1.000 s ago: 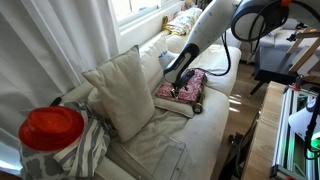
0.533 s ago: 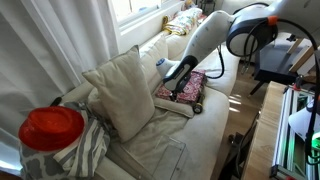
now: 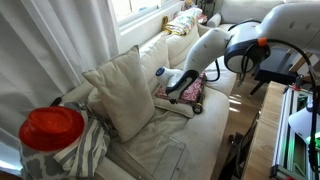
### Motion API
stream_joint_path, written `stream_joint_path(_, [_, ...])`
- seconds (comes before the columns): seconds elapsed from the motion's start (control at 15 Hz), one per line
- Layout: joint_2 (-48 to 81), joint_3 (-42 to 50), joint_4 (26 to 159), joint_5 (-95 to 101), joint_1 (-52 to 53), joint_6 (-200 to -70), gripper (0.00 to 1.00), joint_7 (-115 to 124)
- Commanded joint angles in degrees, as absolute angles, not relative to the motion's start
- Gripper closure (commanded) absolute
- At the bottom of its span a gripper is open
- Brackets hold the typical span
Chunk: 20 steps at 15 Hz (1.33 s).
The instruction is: Fold the maroon fleece, remove the pillow from below the fleece and put it in an upright position against the backrest of the sofa
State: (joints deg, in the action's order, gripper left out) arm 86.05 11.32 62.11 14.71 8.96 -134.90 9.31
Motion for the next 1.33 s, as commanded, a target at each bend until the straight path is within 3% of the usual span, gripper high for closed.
stream_joint_path(0.0, [86.04, 13.95, 64.32, 18.07, 10.42, -140.74, 0.00, 12.92])
stream_joint_path(0.73, [85.95, 12.34, 66.38, 17.73, 9.01, -142.98, 0.00, 11.33])
stream_joint_path(1.27, [85.95, 10.83, 67.15, 25.28, 5.39, -143.25, 0.00, 23.87])
